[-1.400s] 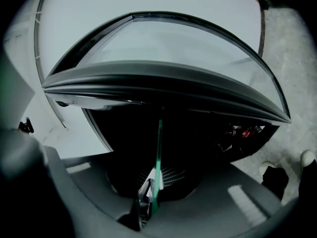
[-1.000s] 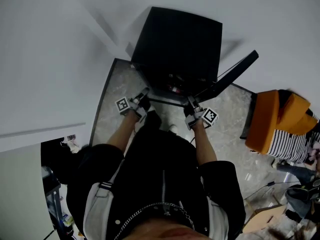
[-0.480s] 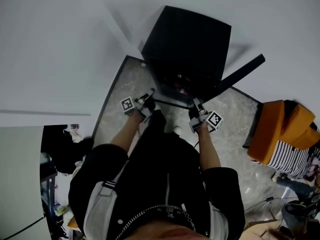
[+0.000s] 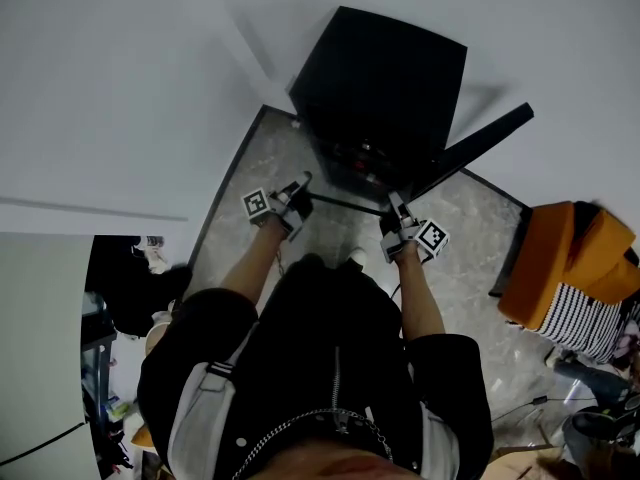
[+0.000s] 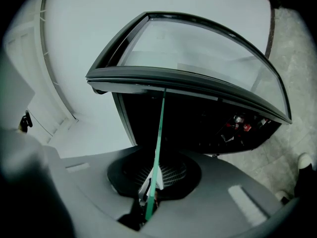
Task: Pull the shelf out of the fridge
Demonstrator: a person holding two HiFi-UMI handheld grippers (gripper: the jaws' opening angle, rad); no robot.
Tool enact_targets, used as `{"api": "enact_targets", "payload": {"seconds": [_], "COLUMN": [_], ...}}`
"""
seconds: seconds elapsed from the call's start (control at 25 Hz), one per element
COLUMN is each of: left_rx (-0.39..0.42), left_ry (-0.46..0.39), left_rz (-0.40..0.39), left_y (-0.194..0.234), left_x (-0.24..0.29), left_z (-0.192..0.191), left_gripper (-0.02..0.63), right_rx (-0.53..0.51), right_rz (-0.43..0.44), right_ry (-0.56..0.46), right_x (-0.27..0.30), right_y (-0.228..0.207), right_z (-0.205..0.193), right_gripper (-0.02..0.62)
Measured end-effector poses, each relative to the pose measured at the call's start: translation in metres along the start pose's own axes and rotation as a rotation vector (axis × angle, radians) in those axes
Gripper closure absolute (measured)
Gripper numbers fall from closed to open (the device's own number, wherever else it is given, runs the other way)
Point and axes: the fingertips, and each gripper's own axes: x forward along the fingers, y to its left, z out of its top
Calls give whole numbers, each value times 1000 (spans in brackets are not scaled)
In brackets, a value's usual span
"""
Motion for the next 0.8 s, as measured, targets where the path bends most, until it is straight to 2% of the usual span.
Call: {"api": "enact_targets", "payload": {"seconds": [0.32,0.8], "left_rx": [-17,-13], "left_ry": [7,39], "left_rz": [-8,-23], "left_y": [-7,-12], "left_x": [-14,-67], "left_z": [-4,-10], "left_gripper": [583,583], "right_rx": [-14,-53], "right_rz": [-4,-17], "right_ry": [-25,-82], "right_x": [-9,-36], "right_y": [6,17], "right_z": [-16,-72], "right_gripper": [569,568]}}
